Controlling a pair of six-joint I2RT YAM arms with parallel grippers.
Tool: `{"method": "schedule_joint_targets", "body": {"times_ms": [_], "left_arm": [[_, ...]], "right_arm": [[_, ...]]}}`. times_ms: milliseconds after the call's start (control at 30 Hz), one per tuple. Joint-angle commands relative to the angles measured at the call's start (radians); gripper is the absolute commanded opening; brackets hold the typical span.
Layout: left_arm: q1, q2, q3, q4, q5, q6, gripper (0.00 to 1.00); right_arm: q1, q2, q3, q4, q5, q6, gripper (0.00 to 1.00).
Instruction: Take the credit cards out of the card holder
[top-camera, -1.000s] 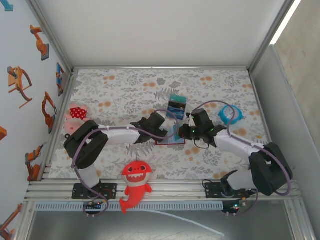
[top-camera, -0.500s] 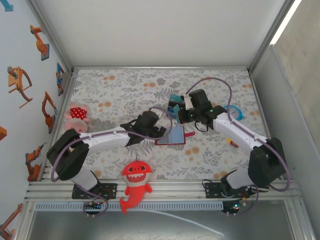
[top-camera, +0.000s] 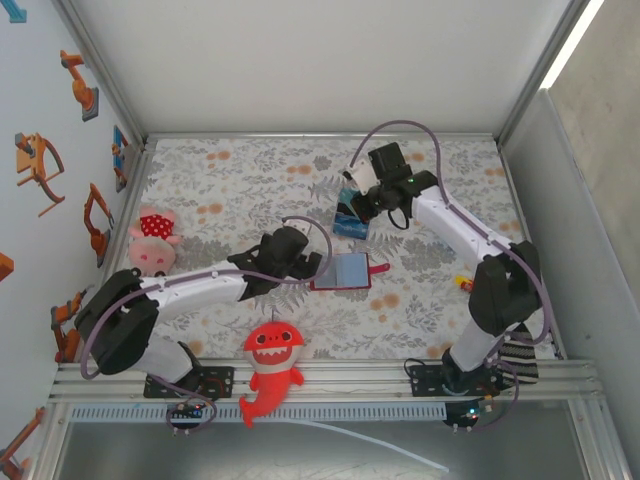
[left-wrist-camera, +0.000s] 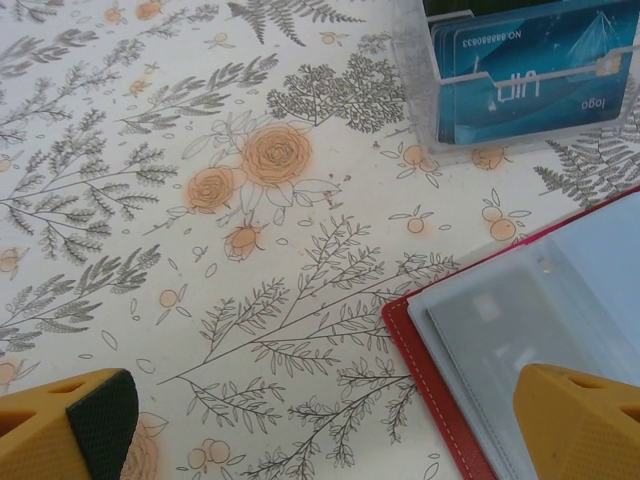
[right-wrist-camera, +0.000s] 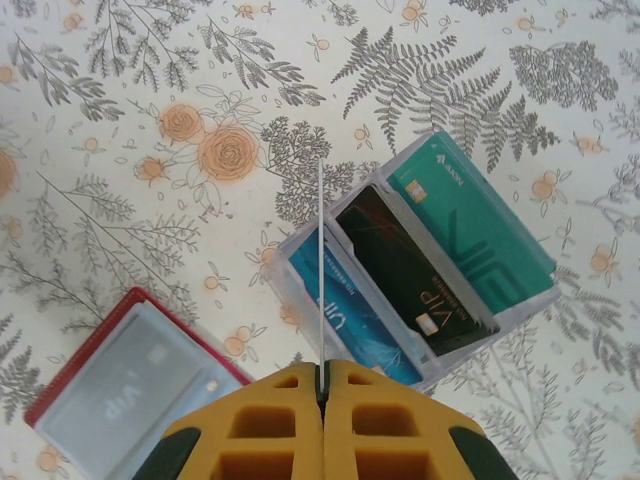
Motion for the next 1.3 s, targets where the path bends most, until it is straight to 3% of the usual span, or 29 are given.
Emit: {"method": "schedule_joint_targets", "body": {"times_ms": [0,300,1267], "left_arm": [[0.005,-0.048,-0.014,0.010,-0.041,-0.022,0.97],[0.013,-0.094,-0.042,0.033,-0.055,-0.029,0.97],[0.046,-0.083,-0.035,0.040,-0.062,-0.055,0.97]], "right_arm": [[-0.011,0.053,0.077,-0.096,0.014,-0.139,0.00],[-0.051,0.179,0.233,-0.178,0.067,-0.239,0.00],[-0.087,0.479,0.625,-0.456,0.038,-0.453,0.00]]}}
